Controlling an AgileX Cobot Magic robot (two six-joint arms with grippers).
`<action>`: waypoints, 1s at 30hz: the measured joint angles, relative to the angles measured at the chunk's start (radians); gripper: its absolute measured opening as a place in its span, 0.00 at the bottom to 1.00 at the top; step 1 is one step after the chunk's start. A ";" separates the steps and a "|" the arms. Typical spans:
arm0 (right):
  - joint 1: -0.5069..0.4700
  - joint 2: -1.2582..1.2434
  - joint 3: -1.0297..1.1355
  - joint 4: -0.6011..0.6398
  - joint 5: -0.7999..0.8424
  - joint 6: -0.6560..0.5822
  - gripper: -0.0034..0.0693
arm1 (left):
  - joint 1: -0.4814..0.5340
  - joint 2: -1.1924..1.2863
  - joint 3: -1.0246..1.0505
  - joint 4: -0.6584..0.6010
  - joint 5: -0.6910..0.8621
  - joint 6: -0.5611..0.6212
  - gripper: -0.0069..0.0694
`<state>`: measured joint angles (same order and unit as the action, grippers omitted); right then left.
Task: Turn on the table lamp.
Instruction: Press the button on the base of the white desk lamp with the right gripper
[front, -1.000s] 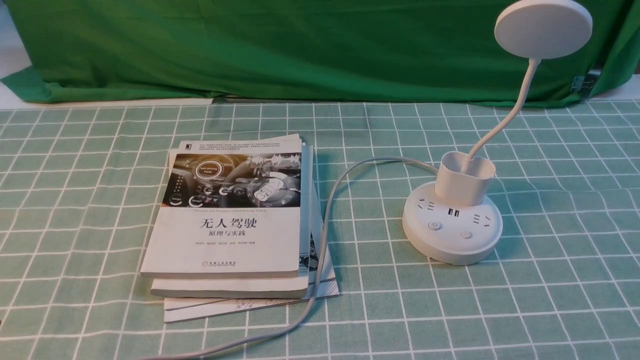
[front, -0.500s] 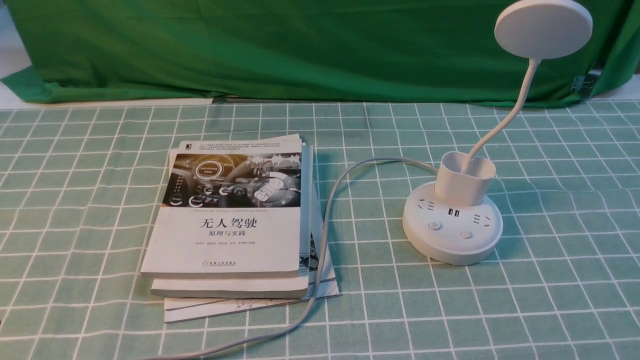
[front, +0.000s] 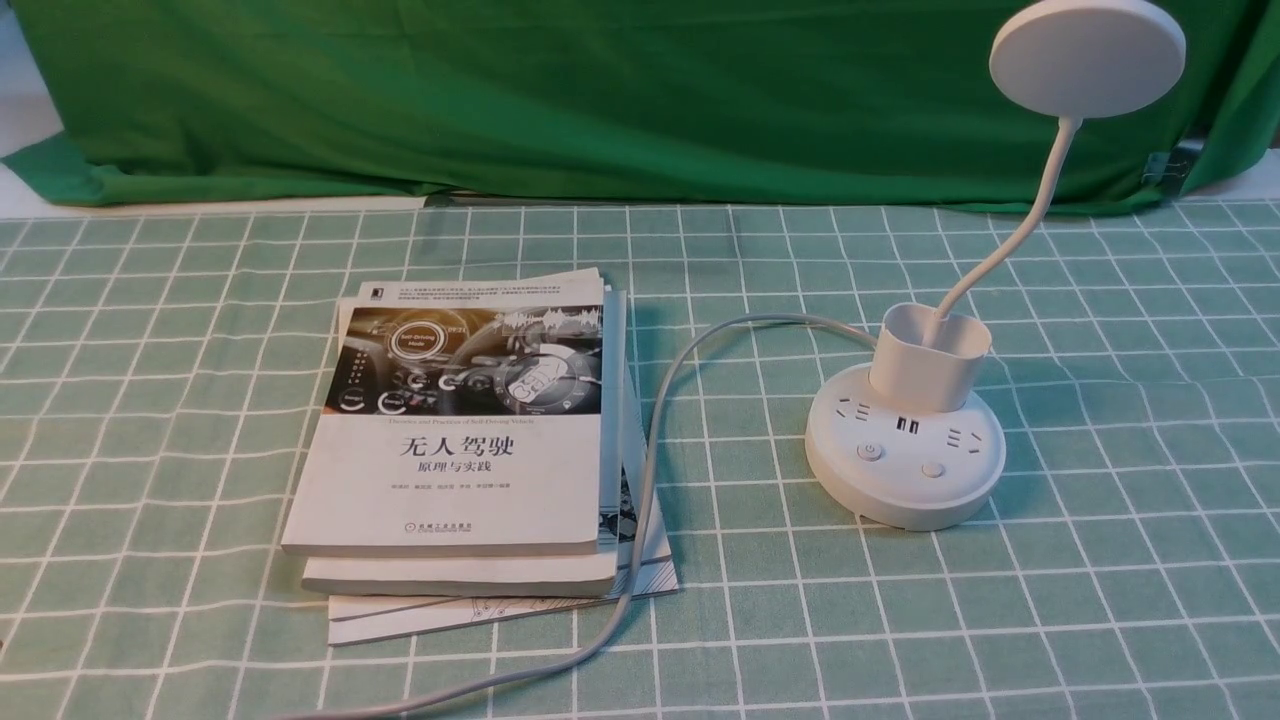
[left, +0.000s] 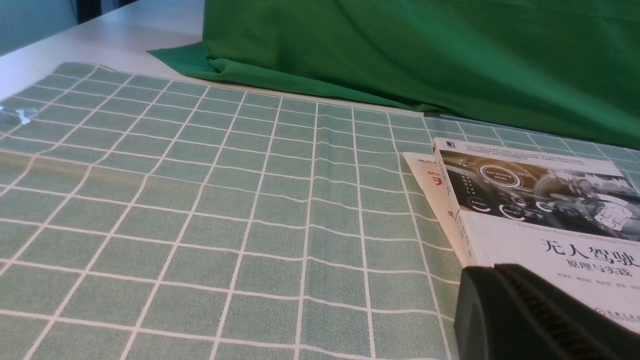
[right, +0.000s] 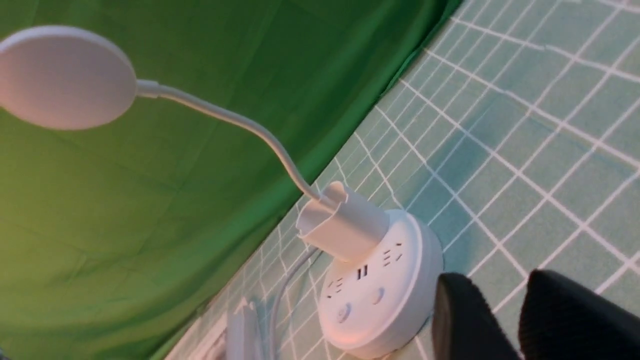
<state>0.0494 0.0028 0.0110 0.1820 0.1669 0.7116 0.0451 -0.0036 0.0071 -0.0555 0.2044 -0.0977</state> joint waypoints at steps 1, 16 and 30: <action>0.000 0.000 0.000 0.001 -0.010 -0.028 0.37 | 0.000 0.000 0.000 0.001 0.000 0.000 0.12; 0.001 0.435 -0.637 0.005 0.441 -0.851 0.09 | 0.000 0.000 0.000 0.002 0.000 0.000 0.12; 0.278 1.142 -0.877 0.003 0.706 -1.003 0.09 | 0.000 0.000 0.000 0.002 0.000 0.000 0.12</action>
<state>0.3271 1.1452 -0.8665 0.1851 0.8725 -0.2912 0.0451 -0.0036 0.0071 -0.0536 0.2044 -0.0977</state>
